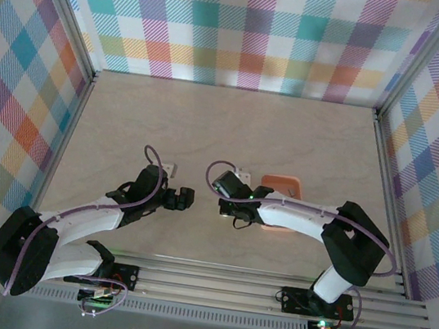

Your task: Load the staples into the stapler

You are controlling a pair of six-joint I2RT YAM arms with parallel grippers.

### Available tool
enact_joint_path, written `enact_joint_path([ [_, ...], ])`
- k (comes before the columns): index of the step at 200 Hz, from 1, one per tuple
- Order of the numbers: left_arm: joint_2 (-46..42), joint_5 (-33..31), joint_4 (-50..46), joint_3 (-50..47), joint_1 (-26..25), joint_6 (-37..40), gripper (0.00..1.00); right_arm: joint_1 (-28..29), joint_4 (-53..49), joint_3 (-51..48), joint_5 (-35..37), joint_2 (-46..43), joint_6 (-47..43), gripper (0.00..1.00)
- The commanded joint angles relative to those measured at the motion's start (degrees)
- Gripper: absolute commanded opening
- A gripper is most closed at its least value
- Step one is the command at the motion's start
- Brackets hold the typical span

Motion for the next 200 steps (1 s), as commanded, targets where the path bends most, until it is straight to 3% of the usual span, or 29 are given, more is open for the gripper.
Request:
enact_joint_path([
  [1, 0.01, -1.06, 1.13, -0.93, -1.02, 0.91, 1.0, 0.43, 0.73, 2.14, 1.09, 0.73, -1.77, 0.19],
  [200, -1.01, -1.95, 0.78, -2.32, -1.92, 0.81, 1.0, 0.46, -2.7, 4.82, -0.14, 4.94, -1.44, 0.19],
])
